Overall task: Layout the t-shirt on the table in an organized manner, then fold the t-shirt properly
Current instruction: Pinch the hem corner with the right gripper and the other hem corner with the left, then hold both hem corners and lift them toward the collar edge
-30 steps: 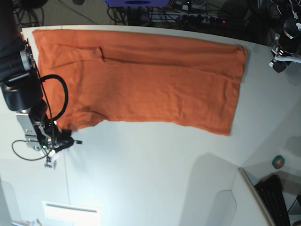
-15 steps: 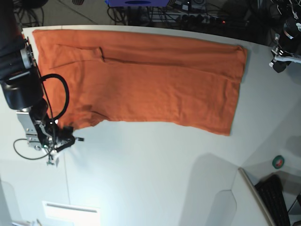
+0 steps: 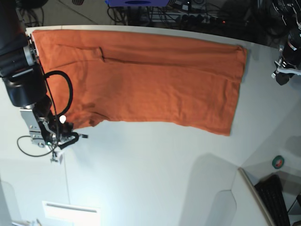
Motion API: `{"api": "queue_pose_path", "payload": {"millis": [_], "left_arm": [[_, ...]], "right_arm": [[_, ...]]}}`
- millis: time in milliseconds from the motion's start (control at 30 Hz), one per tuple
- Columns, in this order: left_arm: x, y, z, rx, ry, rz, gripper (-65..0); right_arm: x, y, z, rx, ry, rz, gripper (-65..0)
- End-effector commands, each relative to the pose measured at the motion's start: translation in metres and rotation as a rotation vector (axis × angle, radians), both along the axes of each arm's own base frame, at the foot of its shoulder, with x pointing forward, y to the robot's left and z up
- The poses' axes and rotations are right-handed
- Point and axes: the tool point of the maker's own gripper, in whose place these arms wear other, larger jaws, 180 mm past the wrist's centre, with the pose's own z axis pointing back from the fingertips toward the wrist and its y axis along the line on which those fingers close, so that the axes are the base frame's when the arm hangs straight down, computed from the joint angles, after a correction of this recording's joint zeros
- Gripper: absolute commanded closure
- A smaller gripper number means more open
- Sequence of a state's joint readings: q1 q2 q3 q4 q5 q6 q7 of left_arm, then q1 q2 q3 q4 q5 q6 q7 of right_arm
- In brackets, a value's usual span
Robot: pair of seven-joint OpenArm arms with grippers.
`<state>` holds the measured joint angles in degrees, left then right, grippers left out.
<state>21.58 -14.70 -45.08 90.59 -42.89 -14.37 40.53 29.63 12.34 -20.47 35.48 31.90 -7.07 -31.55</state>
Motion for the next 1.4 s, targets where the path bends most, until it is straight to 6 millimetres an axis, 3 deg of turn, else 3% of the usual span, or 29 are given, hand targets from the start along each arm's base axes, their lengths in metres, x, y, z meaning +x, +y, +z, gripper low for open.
{"api": "queue_pose_path", "payload": {"millis": [0, 167, 200, 267, 400, 567, 833, 900, 1100, 1167, 1367], "left_arm": [[0.021, 0.0, 0.019, 0.033, -0.055, -0.048, 0.0], [0.075, -0.023, 0.027, 0.04, -0.082, -0.186, -41.1], [0.086, -0.025, 0.023, 0.019, -0.087, -0.185, -47.4], [0.103, -0.023, 0.013, -0.015, -0.074, -0.177, -52.7], [0.137, -0.03, -0.017, -0.011, 0.022, -0.215, -52.5], [0.169, -0.048, -0.039, 0.04, 0.122, -0.282, -52.5], [0.205, -0.074, -0.057, 0.039, 0.214, -0.347, -52.5], [0.216, -0.086, -0.059, 0.044, 0.187, -0.365, -52.5], [0.211, -0.103, -0.087, 0.055, 0.223, -0.4, -52.5], [0.211, -0.101, -0.088, 0.055, 0.215, -0.39, -52.5], [0.211, -0.101, -0.088, 0.057, 0.21, -0.389, -52.5]], "right_arm": [[0.022, -0.003, 0.019, -0.001, -0.061, -0.001, 0.0], [0.025, 0.008, 0.027, 0.014, -0.102, 0.027, 0.0], [0.026, 0.011, 0.031, 0.018, -0.12, 0.037, 0.0], [0.026, 0.017, 0.035, 0.026, -0.143, 0.052, 0.0], [0.026, 0.027, 0.044, 0.044, -0.131, 0.078, 0.0], [0.029, 0.033, 0.052, 0.051, -0.152, 0.091, 0.0], [0.03, 0.03, 0.052, 0.047, -0.154, 0.089, 0.0], [0.031, 0.021, 0.054, 0.054, -0.16, 0.056, 0.0], [0.031, 0.0, 0.057, 0.079, -0.174, -0.03, 0.0], [0.03, -0.009, 0.057, 0.061, -0.172, -0.031, 0.0], [0.03, -0.009, 0.057, 0.059, -0.17, -0.029, 0.0]]}}
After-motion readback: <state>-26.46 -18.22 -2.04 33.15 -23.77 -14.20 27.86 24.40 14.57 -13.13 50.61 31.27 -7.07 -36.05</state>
